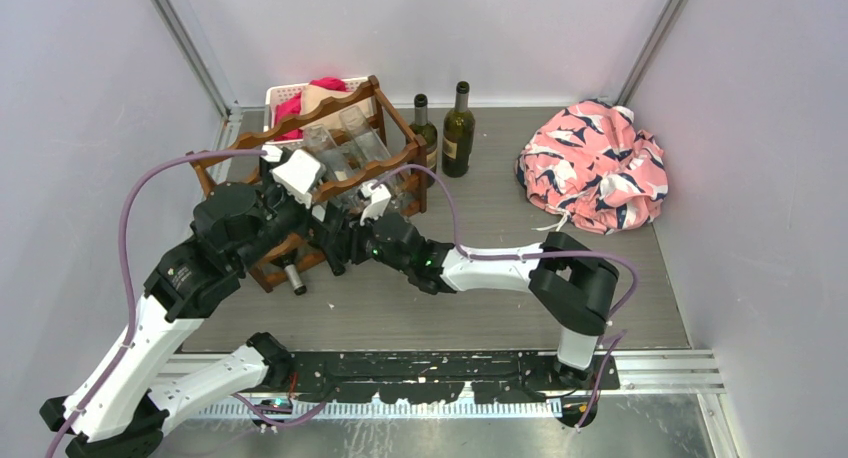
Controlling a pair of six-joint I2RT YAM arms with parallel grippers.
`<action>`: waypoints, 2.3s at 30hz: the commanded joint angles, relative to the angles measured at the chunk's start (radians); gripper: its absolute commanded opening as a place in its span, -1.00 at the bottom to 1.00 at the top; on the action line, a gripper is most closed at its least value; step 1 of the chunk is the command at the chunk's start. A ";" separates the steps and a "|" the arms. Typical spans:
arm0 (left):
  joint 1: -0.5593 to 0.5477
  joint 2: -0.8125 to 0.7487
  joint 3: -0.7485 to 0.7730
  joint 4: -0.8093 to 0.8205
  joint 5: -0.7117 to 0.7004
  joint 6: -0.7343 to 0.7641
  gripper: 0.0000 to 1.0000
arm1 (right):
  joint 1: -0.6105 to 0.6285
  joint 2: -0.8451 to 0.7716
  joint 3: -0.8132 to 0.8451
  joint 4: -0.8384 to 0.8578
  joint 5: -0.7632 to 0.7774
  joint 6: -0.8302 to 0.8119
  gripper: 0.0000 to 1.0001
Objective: Put the wine bottle on the wine rack
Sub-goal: Place the wine bottle in the wine rack.
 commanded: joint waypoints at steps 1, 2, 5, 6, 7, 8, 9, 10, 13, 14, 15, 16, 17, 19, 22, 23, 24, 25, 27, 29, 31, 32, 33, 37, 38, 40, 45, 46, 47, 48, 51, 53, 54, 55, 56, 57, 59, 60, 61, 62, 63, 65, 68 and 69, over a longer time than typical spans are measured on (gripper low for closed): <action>0.007 -0.017 0.002 0.080 -0.024 0.030 0.92 | 0.006 -0.020 0.130 0.311 0.065 -0.008 -0.97; 0.007 -0.017 0.001 0.080 -0.027 0.032 0.92 | 0.006 -0.014 0.137 0.311 0.069 -0.005 -0.97; 0.007 -0.020 -0.006 0.079 -0.038 0.039 0.92 | 0.007 0.006 0.162 0.312 0.078 -0.003 -0.98; 0.006 -0.022 -0.008 0.080 -0.043 0.042 0.92 | 0.007 0.012 0.169 0.311 0.082 -0.002 -0.98; 0.007 -0.023 -0.010 0.078 -0.047 0.044 0.92 | 0.008 0.018 0.176 0.310 0.088 -0.001 -0.97; 0.007 -0.026 -0.010 0.077 -0.051 0.047 0.92 | 0.007 0.025 0.183 0.306 0.091 0.000 -0.97; 0.006 -0.029 -0.012 0.078 -0.054 0.049 0.92 | 0.008 0.030 0.191 0.303 0.097 0.001 -0.98; 0.007 -0.031 -0.012 0.079 -0.057 0.052 0.92 | 0.009 0.036 0.199 0.300 0.101 0.002 -0.97; 0.006 -0.037 -0.015 0.079 -0.062 0.059 0.93 | 0.010 0.052 0.223 0.290 0.116 0.006 -0.97; 0.006 -0.038 -0.016 0.078 -0.064 0.062 0.93 | 0.010 0.056 0.230 0.285 0.118 0.007 -0.98; 0.006 -0.038 -0.016 0.079 -0.065 0.063 0.93 | 0.010 0.060 0.235 0.282 0.122 0.008 -0.98; 0.007 -0.038 -0.016 0.077 -0.067 0.065 0.93 | 0.009 0.065 0.240 0.279 0.126 0.009 -0.97; 0.006 -0.038 -0.017 0.076 -0.068 0.068 0.93 | 0.010 0.068 0.245 0.273 0.132 0.009 -0.97; 0.006 -0.038 -0.018 0.076 -0.069 0.073 0.93 | 0.010 0.075 0.254 0.266 0.146 0.010 -0.98; 0.007 -0.040 -0.019 0.077 -0.070 0.077 0.93 | 0.010 0.085 0.267 0.256 0.164 0.009 -0.98; 0.007 -0.041 -0.019 0.077 -0.071 0.079 0.93 | 0.009 0.089 0.272 0.254 0.167 0.008 -0.98; 0.007 -0.041 -0.021 0.076 -0.072 0.081 0.93 | 0.010 0.094 0.277 0.253 0.168 0.008 -0.98; 0.007 -0.041 -0.021 0.076 -0.074 0.083 0.93 | 0.009 0.101 0.283 0.253 0.168 0.007 -0.97; 0.006 -0.042 -0.021 0.076 -0.077 0.086 0.93 | 0.010 0.109 0.292 0.254 0.170 0.008 -0.98; 0.007 -0.044 -0.022 0.074 -0.078 0.087 0.93 | 0.010 0.116 0.292 0.261 0.173 0.012 -0.97; 0.007 -0.048 -0.024 0.074 -0.080 0.089 0.93 | 0.010 0.116 0.285 0.270 0.178 0.013 -0.98; 0.007 -0.050 -0.025 0.073 -0.081 0.089 0.93 | 0.010 0.111 0.279 0.277 0.184 0.013 -0.98; 0.007 -0.051 -0.025 0.073 -0.082 0.090 0.93 | 0.011 0.108 0.268 0.290 0.191 0.011 -0.98; 0.007 -0.053 -0.027 0.072 -0.081 0.090 0.93 | 0.021 0.084 0.232 0.338 0.217 -0.027 -0.98; 0.007 -0.052 -0.025 0.072 -0.081 0.088 0.93 | 0.026 0.080 0.223 0.355 0.224 -0.045 -0.98; 0.007 -0.051 -0.023 0.072 -0.077 0.084 0.93 | 0.044 0.069 0.209 0.385 0.239 -0.104 -0.98; 0.006 -0.046 -0.013 0.070 -0.069 0.074 0.93 | 0.102 0.073 0.181 0.482 0.287 -0.233 -0.98; 0.007 -0.044 -0.010 0.065 -0.068 0.072 0.93 | 0.113 0.077 0.176 0.499 0.297 -0.256 -0.98; 0.007 -0.042 -0.006 0.060 -0.066 0.069 0.93 | 0.121 0.078 0.171 0.510 0.305 -0.276 -0.98; 0.007 -0.040 -0.002 0.055 -0.064 0.068 0.93 | 0.130 0.077 0.165 0.532 0.312 -0.295 -0.98; 0.007 -0.038 0.003 0.047 -0.059 0.059 0.93 | 0.144 0.076 0.149 0.575 0.335 -0.351 -0.98; 0.007 -0.039 0.004 0.047 -0.058 0.053 0.93 | 0.144 0.072 0.137 0.599 0.350 -0.376 -0.98; 0.007 -0.039 0.004 0.046 -0.058 0.051 0.93 | 0.145 0.069 0.130 0.612 0.356 -0.388 -0.98; 0.007 -0.040 0.004 0.047 -0.058 0.047 0.93 | 0.146 0.067 0.124 0.623 0.359 -0.400 -0.98; 0.007 -0.039 0.004 0.045 -0.058 0.045 0.92 | 0.147 0.068 0.119 0.633 0.364 -0.412 -0.98; 0.006 -0.041 0.004 0.045 -0.059 0.043 0.92 | 0.148 0.066 0.115 0.640 0.370 -0.430 -0.98; 0.006 -0.042 0.005 0.045 -0.060 0.039 0.92 | 0.150 0.069 0.109 0.656 0.374 -0.454 -0.98; 0.007 -0.042 0.005 0.045 -0.060 0.037 0.92 | 0.153 0.070 0.107 0.662 0.377 -0.471 -0.98; 0.007 -0.042 0.006 0.045 -0.060 0.036 0.92 | 0.157 0.073 0.108 0.669 0.381 -0.488 -0.98; 0.007 -0.041 0.008 0.045 -0.060 0.035 0.92 | 0.161 0.077 0.108 0.680 0.385 -0.507 -0.98; 0.006 -0.040 0.009 0.044 -0.060 0.034 0.92 | 0.163 0.082 0.108 0.688 0.386 -0.524 -0.98; 0.007 -0.038 0.010 0.044 -0.060 0.036 0.92 | 0.172 0.092 0.113 0.699 0.395 -0.553 -0.98; 0.006 -0.034 0.013 0.046 -0.060 0.035 0.92 | 0.182 0.115 0.125 0.715 0.409 -0.592 -0.98; 0.007 -0.032 0.013 0.046 -0.059 0.035 0.92 | 0.185 0.121 0.130 0.719 0.416 -0.610 -0.98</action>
